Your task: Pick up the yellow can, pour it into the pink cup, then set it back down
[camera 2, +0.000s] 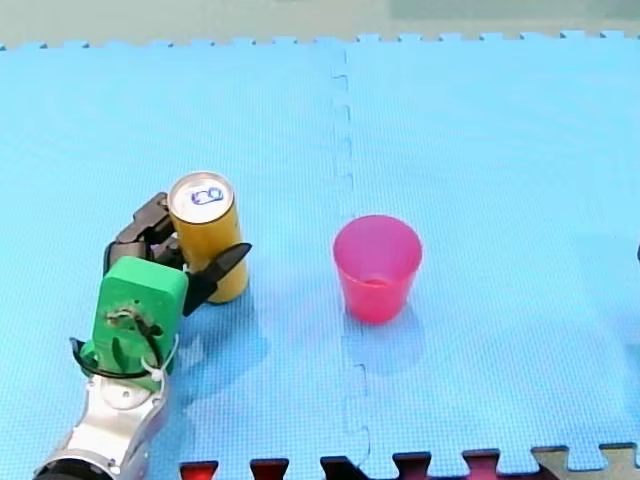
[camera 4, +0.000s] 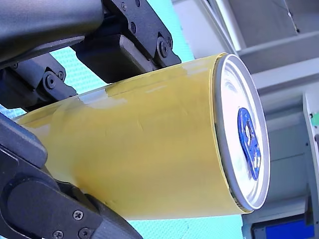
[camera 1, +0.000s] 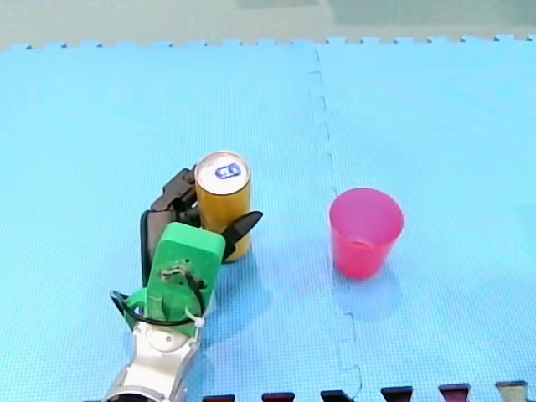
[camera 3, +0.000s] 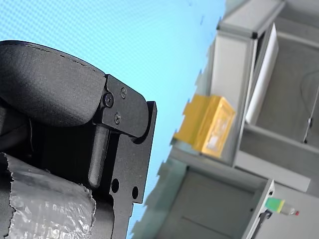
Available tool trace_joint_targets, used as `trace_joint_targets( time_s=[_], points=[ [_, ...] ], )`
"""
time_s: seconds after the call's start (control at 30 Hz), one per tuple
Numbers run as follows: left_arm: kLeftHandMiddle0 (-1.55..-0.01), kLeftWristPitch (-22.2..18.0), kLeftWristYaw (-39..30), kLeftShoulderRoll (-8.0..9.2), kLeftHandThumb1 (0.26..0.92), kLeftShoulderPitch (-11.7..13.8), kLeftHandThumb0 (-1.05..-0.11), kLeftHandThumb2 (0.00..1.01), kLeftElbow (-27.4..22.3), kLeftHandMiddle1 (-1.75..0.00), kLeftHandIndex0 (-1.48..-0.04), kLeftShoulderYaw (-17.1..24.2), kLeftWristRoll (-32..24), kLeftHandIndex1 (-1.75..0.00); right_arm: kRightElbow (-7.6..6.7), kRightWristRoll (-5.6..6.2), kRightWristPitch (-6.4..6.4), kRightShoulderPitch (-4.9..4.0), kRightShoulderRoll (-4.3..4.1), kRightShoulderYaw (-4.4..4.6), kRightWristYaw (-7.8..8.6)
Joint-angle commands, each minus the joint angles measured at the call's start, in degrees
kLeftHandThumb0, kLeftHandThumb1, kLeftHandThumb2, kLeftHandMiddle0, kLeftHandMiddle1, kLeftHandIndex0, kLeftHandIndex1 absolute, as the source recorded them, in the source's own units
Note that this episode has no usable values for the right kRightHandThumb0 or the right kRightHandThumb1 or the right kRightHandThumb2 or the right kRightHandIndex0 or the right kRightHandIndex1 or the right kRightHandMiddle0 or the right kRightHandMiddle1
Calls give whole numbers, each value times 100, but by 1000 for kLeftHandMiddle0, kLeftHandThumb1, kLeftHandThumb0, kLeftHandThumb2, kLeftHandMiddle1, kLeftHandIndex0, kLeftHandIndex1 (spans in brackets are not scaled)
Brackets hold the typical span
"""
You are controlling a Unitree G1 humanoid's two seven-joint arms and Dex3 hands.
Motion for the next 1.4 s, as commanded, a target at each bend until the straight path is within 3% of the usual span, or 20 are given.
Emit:
trace_joint_targets(
  time_s=[0.0, 0.4, 0.53, 0.67, 0.97, 1.37],
  points=[
    [-1312, 33, -46, 17, 836, 1, -346, 0, -73, -37, -1186, 25, -50, -16, 1, 26, -21, 12, 1, -17, 10],
    [-1326, 175, -212, 136, 833, -56, -332, 0, -221, -19, -1195, 69, -90, -6, 25, 34, -4, -16, 25, -16, 39],
    [-1330, 376, -232, 193, 830, -253, -329, 0, -322, -16, -1196, 117, -135, -5, 34, 19, 7, -27, 30, -6, 16],
    [-1337, 592, -150, 107, 826, -485, -330, 0, -425, -15, -1204, 120, -169, -6, 38, 4, 15, -43, 38, 6, 4],
    [-1352, 324, -280, 3, 820, -680, -338, 0, -428, -13, -1209, 110, -225, -3, 36, -16, 22, -85, 94, 19, -31],
    [-1364, 265, -314, 80, 825, -769, -331, 1, -340, -8, -1206, 43, -129, 0, 22, -63, -54, -51, 150, 49, -125]
  ],
)
